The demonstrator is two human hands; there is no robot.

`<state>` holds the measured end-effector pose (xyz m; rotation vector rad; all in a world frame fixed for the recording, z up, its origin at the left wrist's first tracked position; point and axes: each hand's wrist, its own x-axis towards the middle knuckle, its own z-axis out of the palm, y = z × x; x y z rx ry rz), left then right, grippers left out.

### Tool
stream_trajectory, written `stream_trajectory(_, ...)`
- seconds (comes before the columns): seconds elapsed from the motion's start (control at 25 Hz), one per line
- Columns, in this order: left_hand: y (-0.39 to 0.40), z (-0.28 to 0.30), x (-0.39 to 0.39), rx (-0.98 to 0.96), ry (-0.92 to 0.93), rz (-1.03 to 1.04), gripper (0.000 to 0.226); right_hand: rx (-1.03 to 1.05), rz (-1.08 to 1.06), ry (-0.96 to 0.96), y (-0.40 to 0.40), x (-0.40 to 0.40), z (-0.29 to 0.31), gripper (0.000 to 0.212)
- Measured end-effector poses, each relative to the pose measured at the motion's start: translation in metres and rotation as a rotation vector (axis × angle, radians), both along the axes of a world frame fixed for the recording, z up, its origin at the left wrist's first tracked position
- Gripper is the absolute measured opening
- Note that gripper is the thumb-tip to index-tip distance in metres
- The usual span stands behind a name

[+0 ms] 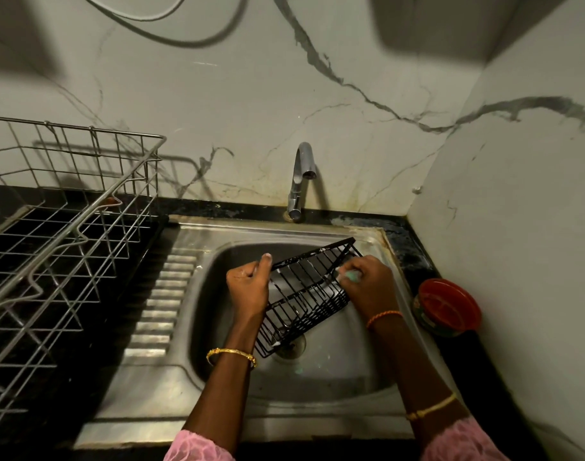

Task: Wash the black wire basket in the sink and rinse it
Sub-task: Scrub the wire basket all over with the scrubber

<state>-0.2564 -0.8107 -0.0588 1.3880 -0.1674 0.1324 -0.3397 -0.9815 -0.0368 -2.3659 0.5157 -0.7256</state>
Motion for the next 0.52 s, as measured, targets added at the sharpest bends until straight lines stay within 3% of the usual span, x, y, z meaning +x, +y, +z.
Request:
stream_trajectory(0.16, 0.007, 0.003, 0.005, 0.067, -0.035, -0.076, 0.044, 0.025, 0.036, -0.052, 0.0, 0.011, 0.007, 0.007)
stream_trajectory(0.24, 0.015, 0.009, 0.011, 0.294, 0.012, -0.182, 0.038, 0.047, 0.054, -0.076, 0.003, 0.012, 0.006, 0.01)
stream_trajectory(0.32, 0.018, 0.014, 0.015, 0.576, 0.084, -0.239, 0.048, 0.034, 0.074, -0.104, 0.006, 0.011, 0.005, 0.013)
stream_trajectory(0.44, 0.001, 0.016, 0.013, 0.989, 0.099, -0.11, 0.07, -0.071, 0.152, -0.125, 0.017, 0.01, 0.005, 0.011)
stream_trajectory(0.52, -0.015, 0.013, 0.007, 1.098, 0.108, -0.018, 0.076, -0.183, 0.19, -0.134, 0.028, 0.008, 0.003, 0.011)
